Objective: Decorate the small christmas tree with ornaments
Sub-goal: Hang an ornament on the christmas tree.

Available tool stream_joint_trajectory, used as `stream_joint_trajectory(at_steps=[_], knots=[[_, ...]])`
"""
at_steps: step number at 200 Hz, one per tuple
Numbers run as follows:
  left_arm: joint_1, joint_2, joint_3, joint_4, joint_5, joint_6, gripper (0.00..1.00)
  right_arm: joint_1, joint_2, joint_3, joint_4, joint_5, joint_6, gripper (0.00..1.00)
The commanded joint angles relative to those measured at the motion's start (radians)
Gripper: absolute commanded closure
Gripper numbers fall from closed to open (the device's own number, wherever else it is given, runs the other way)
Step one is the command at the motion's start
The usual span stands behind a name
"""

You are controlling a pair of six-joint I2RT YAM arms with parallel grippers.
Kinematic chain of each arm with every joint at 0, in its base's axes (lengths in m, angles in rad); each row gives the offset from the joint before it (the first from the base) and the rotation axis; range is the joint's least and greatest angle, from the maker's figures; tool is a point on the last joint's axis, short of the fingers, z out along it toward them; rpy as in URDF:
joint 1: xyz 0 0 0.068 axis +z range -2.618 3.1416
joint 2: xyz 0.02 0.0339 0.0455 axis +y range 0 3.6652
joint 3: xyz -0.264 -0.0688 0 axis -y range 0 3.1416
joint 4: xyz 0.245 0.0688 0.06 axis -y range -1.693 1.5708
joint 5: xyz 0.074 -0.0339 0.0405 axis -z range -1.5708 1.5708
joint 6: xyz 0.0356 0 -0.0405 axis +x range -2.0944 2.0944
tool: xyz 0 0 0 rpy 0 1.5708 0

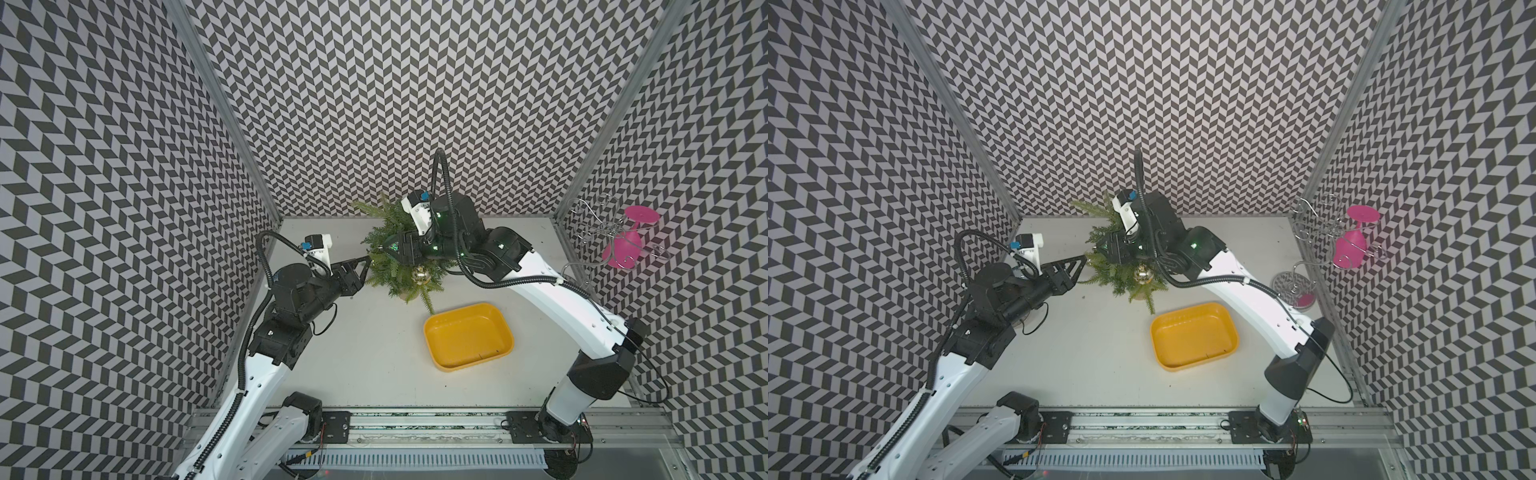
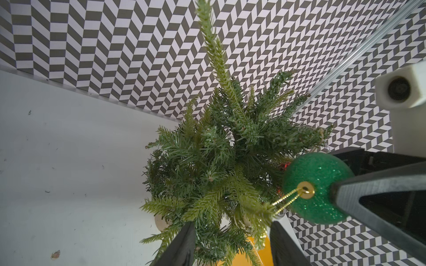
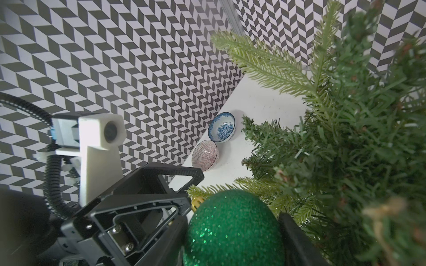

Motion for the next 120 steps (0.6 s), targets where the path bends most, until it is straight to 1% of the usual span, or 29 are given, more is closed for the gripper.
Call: stream_joint_trajectory(at_steps=[1,58,92,120], knots=[[0.008,0.0,0.035,0.029,0.0,0.01,0.48,-0.005,-0.028,-0.036,0.039,0.004,0.007,0.42],[0.007,0.003,0.038,0.028,-0.002,0.016,0.52,-0.006,-0.07,-0.111,0.059,0.012,0.02,0.42],[0.007,0.007,0.037,0.029,-0.003,0.017,0.59,-0.006,-0.095,-0.144,0.069,0.008,0.029,0.42],[0.008,0.008,0.038,0.032,0.0,0.016,0.63,-0.004,-0.105,-0.155,0.071,-0.005,0.032,0.42]])
